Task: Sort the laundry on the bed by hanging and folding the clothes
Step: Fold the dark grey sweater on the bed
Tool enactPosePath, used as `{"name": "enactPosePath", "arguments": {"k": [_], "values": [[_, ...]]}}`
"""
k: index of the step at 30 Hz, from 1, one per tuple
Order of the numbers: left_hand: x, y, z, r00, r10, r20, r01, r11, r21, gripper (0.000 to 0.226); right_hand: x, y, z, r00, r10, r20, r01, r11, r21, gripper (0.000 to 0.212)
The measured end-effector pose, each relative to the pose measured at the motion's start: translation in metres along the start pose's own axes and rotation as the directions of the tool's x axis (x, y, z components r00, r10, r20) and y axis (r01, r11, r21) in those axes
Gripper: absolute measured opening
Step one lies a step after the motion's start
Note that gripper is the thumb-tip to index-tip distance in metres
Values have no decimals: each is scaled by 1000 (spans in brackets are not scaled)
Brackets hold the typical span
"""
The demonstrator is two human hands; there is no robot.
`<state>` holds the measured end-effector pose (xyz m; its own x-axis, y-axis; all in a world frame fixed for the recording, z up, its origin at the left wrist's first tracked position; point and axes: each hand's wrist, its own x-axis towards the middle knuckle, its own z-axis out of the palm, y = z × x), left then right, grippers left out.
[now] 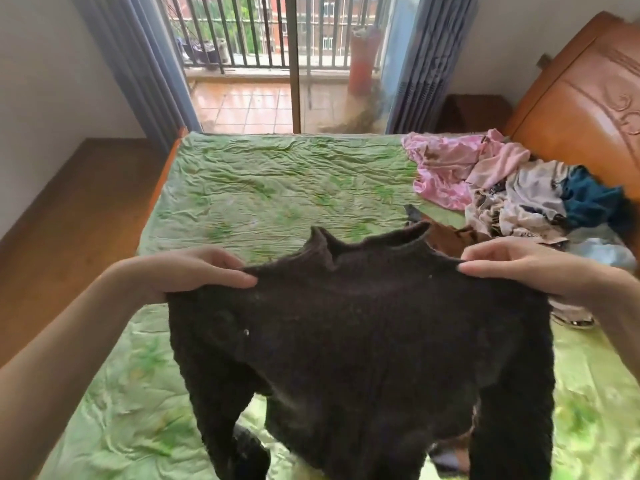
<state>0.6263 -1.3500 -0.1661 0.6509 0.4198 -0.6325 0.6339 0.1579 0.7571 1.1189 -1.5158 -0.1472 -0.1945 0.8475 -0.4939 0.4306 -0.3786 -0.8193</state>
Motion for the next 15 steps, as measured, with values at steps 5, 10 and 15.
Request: {"name": "enactPosePath", "arguments": {"k": [5, 10, 15], "values": [[103, -87, 18, 909, -11, -416, -15, 998, -59, 41, 105, 79, 54, 984, -2, -178, -39, 974, -225, 36], [214, -193, 33, 817, -3, -576, 24, 999, 29, 32, 208, 190, 100, 956, -10, -292, -81, 951, -297, 26], [292, -240, 20, 770, 100, -630, 118, 948, 294, 22, 291, 244, 109, 936, 39, -350, -193, 888, -416, 34]]}}
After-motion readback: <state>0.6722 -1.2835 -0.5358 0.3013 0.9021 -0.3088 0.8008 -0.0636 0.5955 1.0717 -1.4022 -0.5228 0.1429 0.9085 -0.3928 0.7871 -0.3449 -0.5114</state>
